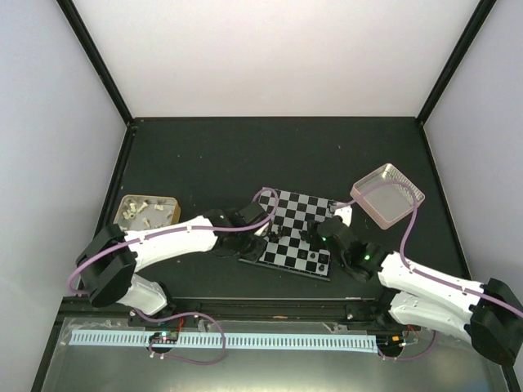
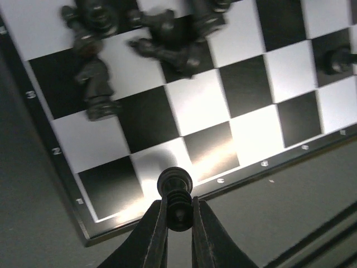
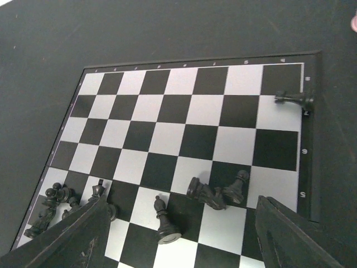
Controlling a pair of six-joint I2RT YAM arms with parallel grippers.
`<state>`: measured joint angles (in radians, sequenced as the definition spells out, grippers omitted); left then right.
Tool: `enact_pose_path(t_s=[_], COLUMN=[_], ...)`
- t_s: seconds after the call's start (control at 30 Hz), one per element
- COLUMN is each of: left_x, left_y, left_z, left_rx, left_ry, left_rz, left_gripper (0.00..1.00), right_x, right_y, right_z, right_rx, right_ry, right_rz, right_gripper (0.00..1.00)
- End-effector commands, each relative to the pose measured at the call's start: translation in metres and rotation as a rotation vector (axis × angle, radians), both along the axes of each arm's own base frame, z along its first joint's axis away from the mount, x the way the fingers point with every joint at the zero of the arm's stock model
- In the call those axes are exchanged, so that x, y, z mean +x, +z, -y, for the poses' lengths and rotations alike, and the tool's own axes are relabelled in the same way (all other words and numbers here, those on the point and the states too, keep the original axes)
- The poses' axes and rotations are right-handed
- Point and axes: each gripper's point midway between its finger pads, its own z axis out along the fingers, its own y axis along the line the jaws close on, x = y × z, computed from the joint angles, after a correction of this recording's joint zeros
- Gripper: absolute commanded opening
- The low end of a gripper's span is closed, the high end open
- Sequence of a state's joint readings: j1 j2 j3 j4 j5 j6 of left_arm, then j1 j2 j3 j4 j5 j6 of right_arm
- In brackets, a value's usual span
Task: Set up the chess pieces on the board
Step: Pick up the chess piece from the chessboard, then place the chess piece on the chessboard.
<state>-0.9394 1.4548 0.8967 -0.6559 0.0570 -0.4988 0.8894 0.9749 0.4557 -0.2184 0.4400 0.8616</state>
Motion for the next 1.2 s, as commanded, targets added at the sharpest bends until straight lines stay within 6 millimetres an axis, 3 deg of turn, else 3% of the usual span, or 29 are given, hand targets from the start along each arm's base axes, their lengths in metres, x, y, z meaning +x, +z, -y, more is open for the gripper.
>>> enact_pose_path(t_s=[0.0,0.37,0.67,1.0,1.17], left_x=[-0.004,-0.014,-0.022,-0.019,-0.02], left_y=[0.025,0.021,0.01,-0.003,-0.005], left_z=[0.032,0.078,0.103,0.103,0.101], left_rx=[-0.094,-0.059,-0.03,0.039,0.052], left_ry=[-0.06,-0.16,-0.178,-0.133,-0.131], left_rz=[0.015,0.018,0.006,0.024,0.023], left_gripper=[0.06,0.07,0.09,0.09,0.15], right_x=[0.003,-0.002,-0.006,-0.008,-0.008], right_y=[0.003,0.008,0.017,0.018,0.018], right_z=[0.024,0.045,0.061,0.063,0.063], right_rx=[0.014,0.053,0.094,0.099,0.103], right_ry=[-0.121,-0.209,-0.255,-0.255,-0.254], right_rz=[0.043,0.078,0.126,0.13,0.131], right_gripper=[0.73,0.73,0.73,0.73,0.73])
